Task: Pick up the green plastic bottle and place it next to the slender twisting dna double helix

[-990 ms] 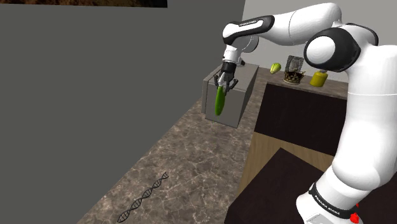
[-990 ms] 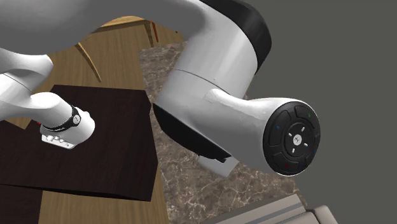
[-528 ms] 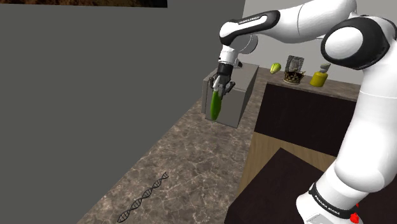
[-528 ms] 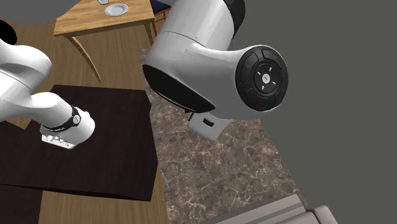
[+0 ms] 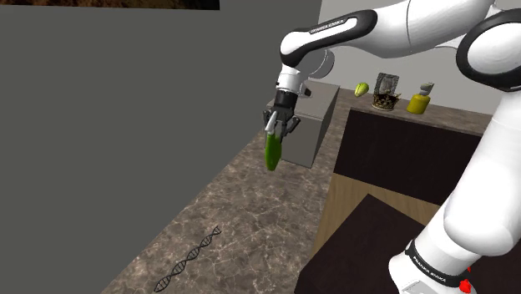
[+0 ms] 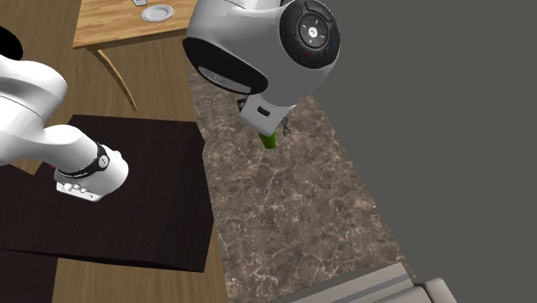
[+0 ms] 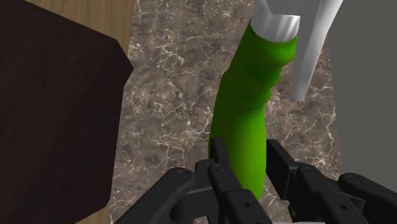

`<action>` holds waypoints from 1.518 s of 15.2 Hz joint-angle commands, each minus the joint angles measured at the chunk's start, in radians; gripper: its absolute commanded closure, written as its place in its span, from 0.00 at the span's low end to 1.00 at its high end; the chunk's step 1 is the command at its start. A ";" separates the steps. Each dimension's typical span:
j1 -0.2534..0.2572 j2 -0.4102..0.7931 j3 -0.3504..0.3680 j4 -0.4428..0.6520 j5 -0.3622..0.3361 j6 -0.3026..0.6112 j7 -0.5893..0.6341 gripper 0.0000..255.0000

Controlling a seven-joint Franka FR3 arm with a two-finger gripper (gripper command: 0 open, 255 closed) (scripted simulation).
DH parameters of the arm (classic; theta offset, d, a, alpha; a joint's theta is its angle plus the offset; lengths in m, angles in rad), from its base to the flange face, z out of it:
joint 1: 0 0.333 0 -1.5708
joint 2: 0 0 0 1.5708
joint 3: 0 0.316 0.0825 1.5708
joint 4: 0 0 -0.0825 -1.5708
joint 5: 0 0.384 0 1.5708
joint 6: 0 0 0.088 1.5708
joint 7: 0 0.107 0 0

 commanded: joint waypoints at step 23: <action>0.308 -0.099 0.290 -0.167 0.116 0.337 0.451 1.00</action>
